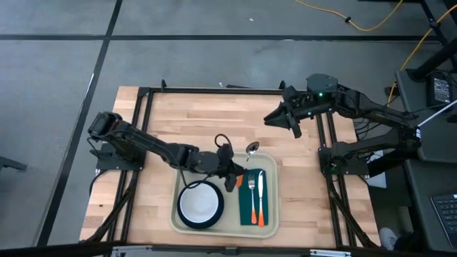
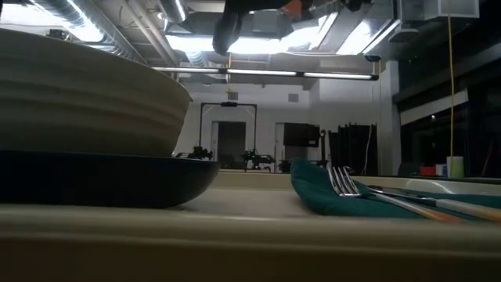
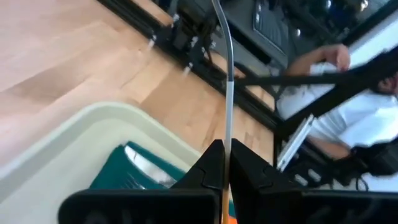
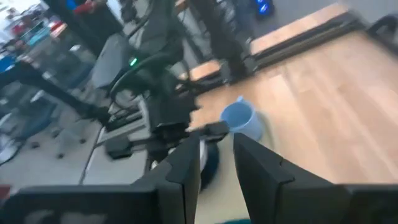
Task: Set up tray
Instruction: Put the orange spoon on top of the napkin to the left of the orange fork
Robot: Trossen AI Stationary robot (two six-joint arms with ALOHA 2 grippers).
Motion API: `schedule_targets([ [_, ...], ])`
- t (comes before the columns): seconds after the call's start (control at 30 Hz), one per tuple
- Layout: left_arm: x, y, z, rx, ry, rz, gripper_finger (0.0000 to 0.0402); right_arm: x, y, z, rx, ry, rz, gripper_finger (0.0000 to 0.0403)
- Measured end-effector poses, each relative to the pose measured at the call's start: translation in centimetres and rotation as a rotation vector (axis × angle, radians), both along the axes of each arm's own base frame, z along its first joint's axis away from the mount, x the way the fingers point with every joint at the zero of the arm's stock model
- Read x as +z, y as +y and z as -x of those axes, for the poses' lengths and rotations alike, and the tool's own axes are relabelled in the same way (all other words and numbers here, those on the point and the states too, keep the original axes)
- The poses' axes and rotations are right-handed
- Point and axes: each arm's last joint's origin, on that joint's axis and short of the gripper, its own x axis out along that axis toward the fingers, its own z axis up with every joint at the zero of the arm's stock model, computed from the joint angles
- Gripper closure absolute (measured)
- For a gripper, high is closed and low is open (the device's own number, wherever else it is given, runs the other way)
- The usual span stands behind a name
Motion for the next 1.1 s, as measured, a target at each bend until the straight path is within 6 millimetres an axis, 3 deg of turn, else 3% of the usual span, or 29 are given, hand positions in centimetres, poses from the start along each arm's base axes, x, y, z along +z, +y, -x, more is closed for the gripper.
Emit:
schedule_targets([
  [0.27, 0.0, 1.8, -0.4, -0.003, 0.005, -0.01, 0.04, -0.7, 0.1, -1.4, 0.148, 0.087, -0.137, 0.03],
  [0.57, 0.5, 1.9, -0.6, -0.032, -0.043, -0.024, 0.04, 3.4, 0.0, -1.7, 0.181, 0.189, -0.027, 0.03],
  [0.8, 1.2, 2.6, -1.0, -0.061, -0.109, -0.009, 0.04, 3.1, -0.1, -2.9, 0.209, 0.318, -0.038, 0.0298],
  [1.1, 1.1, 2.7, -1.0, -0.089, -0.105, -0.003, 0.04, 2.9, 0.0, -3.1, 0.218, 0.344, -0.057, 0.0231],
])
